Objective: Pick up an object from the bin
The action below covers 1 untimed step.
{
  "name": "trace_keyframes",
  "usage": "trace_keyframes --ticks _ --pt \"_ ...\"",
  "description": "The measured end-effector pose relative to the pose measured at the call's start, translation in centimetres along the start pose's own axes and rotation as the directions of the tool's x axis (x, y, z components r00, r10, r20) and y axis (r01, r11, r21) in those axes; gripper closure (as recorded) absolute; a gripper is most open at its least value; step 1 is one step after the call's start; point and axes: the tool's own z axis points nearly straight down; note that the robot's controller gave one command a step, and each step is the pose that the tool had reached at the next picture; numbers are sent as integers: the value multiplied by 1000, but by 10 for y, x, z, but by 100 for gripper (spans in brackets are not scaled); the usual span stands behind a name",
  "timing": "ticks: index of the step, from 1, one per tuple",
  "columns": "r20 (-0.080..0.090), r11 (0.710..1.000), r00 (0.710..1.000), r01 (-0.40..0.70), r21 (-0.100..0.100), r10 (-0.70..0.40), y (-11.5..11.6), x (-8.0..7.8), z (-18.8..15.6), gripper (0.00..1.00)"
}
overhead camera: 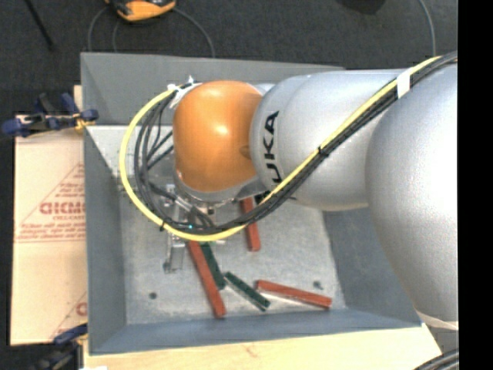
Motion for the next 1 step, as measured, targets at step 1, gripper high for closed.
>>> trace_keyframes --ticks 1 --pt "8 1000 1000 -4 -2 4 -1 -2 -4 0"
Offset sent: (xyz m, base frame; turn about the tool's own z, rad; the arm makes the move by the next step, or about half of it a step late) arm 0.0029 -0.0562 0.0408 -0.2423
